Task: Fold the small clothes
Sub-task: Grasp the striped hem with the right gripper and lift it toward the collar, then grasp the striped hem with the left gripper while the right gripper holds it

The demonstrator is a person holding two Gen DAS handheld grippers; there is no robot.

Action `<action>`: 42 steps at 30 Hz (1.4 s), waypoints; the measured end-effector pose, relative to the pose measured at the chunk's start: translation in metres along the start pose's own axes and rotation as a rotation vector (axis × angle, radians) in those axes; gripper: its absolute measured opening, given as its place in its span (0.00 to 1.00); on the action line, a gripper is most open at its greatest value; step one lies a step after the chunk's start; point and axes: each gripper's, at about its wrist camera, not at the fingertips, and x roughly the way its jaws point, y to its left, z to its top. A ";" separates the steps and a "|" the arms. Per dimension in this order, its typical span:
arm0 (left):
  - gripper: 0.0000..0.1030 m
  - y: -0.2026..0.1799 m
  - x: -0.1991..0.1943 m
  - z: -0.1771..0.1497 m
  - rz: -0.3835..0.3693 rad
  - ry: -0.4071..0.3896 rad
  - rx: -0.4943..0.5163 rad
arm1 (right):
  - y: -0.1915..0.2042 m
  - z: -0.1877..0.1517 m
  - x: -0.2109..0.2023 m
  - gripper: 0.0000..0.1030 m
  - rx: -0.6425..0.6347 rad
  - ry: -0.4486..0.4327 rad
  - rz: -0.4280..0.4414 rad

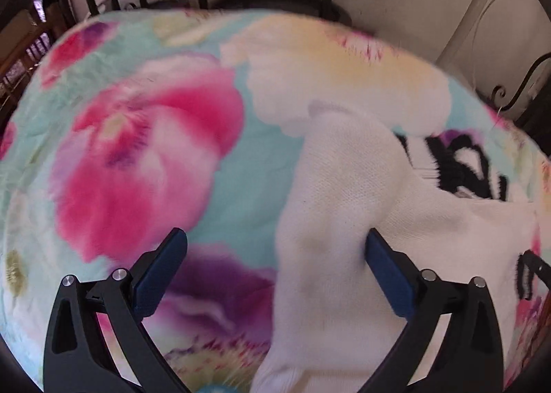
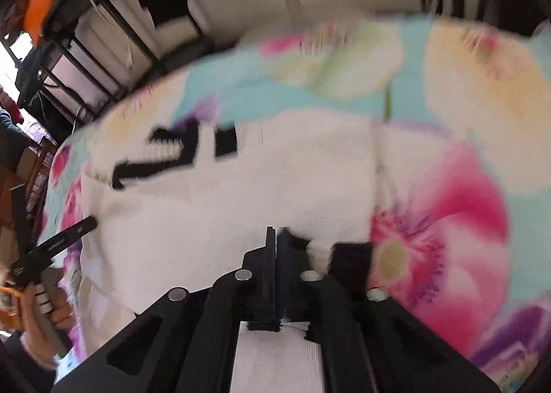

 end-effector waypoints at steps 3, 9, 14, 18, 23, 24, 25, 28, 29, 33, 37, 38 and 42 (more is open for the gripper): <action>0.96 0.007 -0.003 -0.005 -0.004 0.054 0.006 | 0.012 -0.011 -0.001 0.41 -0.053 0.064 0.067; 0.96 0.016 -0.009 -0.035 0.031 0.158 0.007 | 0.011 -0.023 -0.010 0.29 -0.027 0.104 -0.029; 0.95 -0.001 -0.064 -0.064 -0.010 0.123 0.081 | 0.031 -0.057 -0.055 0.42 -0.109 0.086 -0.016; 0.95 -0.037 -0.069 -0.116 -0.079 0.245 0.207 | 0.053 -0.106 -0.042 0.44 -0.163 0.260 -0.016; 0.95 -0.055 -0.058 -0.162 0.075 0.279 0.296 | 0.051 -0.147 -0.038 0.45 -0.160 0.351 -0.095; 0.95 -0.049 -0.064 -0.159 0.034 0.324 0.235 | 0.050 -0.144 -0.048 0.45 -0.132 0.332 -0.075; 0.95 -0.043 -0.070 -0.158 -0.003 0.342 0.195 | 0.046 -0.140 -0.065 0.47 -0.082 0.298 -0.031; 0.95 -0.027 -0.091 -0.167 -0.115 0.390 0.079 | 0.028 -0.145 -0.099 0.58 0.049 0.253 0.018; 0.95 -0.026 -0.094 -0.174 -0.145 0.426 0.064 | 0.018 -0.154 -0.107 0.58 0.103 0.268 0.026; 0.95 -0.025 -0.087 -0.213 -0.195 0.539 0.026 | -0.013 -0.196 -0.104 0.58 0.277 0.366 0.048; 0.95 -0.049 -0.094 -0.232 -0.146 0.440 0.102 | -0.020 -0.240 -0.093 0.46 0.422 0.394 0.131; 0.85 -0.057 -0.096 -0.232 -0.149 0.408 0.115 | -0.017 -0.243 -0.092 0.37 0.398 0.375 0.120; 0.20 -0.085 -0.118 -0.232 -0.123 0.341 0.238 | 0.017 -0.231 -0.118 0.16 0.206 0.282 0.117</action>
